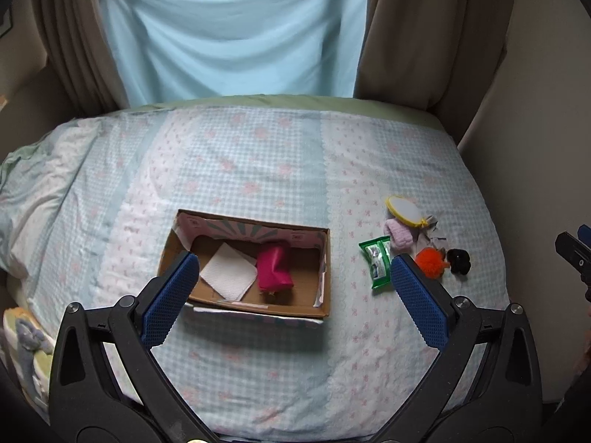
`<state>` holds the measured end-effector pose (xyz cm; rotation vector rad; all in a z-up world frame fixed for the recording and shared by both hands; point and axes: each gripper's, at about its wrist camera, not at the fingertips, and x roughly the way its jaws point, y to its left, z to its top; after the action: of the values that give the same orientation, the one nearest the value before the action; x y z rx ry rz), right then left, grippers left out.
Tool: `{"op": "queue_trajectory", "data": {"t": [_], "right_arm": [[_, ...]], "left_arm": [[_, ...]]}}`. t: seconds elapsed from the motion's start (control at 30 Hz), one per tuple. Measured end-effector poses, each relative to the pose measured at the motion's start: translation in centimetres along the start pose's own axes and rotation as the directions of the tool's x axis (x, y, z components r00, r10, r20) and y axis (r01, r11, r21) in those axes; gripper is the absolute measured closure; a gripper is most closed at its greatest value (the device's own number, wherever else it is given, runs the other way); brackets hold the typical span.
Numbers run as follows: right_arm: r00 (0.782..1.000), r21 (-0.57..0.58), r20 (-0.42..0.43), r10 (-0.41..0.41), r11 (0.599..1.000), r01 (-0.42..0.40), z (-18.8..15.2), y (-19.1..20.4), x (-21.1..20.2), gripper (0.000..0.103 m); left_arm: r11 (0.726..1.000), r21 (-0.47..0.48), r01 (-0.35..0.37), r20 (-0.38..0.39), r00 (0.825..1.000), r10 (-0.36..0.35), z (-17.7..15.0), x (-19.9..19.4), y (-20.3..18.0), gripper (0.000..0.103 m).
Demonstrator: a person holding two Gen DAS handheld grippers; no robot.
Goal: Organize soft objects
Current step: 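Withdraw both tools from the box back toward the remaining items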
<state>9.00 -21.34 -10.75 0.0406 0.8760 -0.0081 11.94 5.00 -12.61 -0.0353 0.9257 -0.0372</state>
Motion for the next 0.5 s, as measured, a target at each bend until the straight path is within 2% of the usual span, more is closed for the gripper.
{"op": "queue_trajectory", "data": {"t": [0.17,0.27,0.37,0.5], "right_arm": [[1.0,-0.025,0.003,0.029,0.999,-0.029,1.2,-4.6,1.3,0.0],[0.999,-0.022,0.002,0.041,0.999,-0.041,1.7,-6.5,2.7,0.0],[0.999,-0.022,0.002,0.036,0.999,-0.036,2.0,-8.0,4.2,0.0],[1.0,-0.034,0.01,0.006,0.999,-0.006,2.3,-9.4,6.5,0.0]], "left_arm": [[1.0,-0.024,-0.012,0.016,1.0,0.012,0.2,0.5,-5.3,0.0],[0.999,-0.038,0.009,0.026,1.0,-0.008,0.3,1.4,-7.6,0.0],[0.999,-0.031,0.01,0.002,1.0,-0.01,0.1,3.7,-9.6,0.0],[0.999,-0.029,0.045,-0.046,0.998,-0.047,-0.3,7.5,-12.0,0.0]]}}
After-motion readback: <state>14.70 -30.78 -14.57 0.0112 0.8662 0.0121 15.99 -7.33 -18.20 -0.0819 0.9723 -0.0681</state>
